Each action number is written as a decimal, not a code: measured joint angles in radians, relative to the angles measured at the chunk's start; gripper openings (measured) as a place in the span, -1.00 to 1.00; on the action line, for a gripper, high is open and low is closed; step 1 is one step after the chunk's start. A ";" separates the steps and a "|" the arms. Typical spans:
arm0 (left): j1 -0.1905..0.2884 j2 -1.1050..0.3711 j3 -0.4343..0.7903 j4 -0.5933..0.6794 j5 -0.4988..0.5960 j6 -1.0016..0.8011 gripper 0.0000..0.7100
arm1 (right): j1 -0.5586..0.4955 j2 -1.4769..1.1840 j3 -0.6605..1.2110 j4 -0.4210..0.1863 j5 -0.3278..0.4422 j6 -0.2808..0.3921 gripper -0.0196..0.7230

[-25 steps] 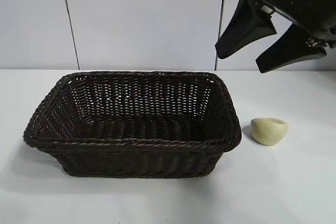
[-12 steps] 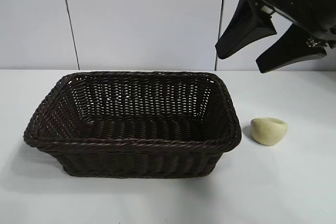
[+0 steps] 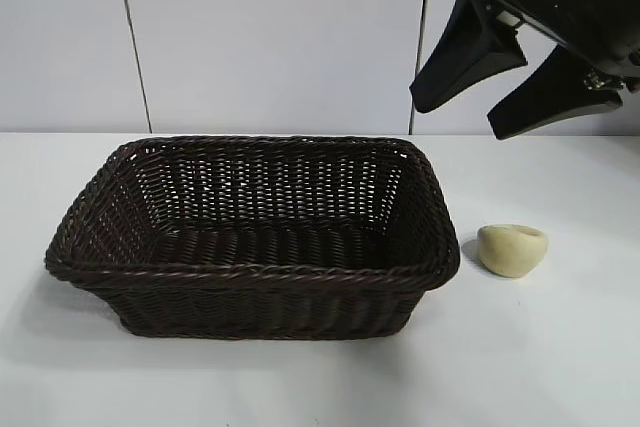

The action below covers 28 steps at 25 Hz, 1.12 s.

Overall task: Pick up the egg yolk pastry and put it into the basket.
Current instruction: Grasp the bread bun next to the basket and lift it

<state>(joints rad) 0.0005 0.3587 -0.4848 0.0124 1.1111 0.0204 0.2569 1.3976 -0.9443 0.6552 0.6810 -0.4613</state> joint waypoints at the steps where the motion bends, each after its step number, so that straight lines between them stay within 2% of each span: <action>1: 0.000 -0.031 0.000 0.000 0.000 0.000 0.60 | 0.000 0.000 0.000 0.000 0.000 0.000 0.55; 9: 0.000 -0.360 0.000 0.000 0.007 0.000 0.60 | 0.000 0.000 0.000 0.000 0.000 0.000 0.55; 14: 0.000 -0.371 0.000 0.000 0.012 0.000 0.60 | 0.000 0.000 -0.004 -0.001 0.012 0.000 0.55; 17: 0.000 -0.371 0.000 0.000 0.012 0.000 0.60 | 0.000 0.000 -0.032 -0.034 0.035 0.031 0.55; 20: 0.000 -0.371 0.000 0.000 0.012 0.000 0.60 | 0.000 0.003 -0.088 -0.139 0.077 0.143 0.55; 23: 0.000 -0.371 0.000 0.000 0.012 0.000 0.60 | 0.000 0.032 -0.170 -0.310 0.158 0.288 0.55; 26: 0.000 -0.371 0.000 0.000 0.012 0.000 0.60 | 0.000 0.086 -0.252 -0.460 0.246 0.362 0.55; 28: 0.000 -0.371 0.000 0.000 0.012 0.000 0.60 | -0.007 0.122 -0.295 -0.506 0.279 0.376 0.55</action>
<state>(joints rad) 0.0005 -0.0124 -0.4848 0.0124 1.1231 0.0204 0.2497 1.5193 -1.2389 0.1490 0.9603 -0.0850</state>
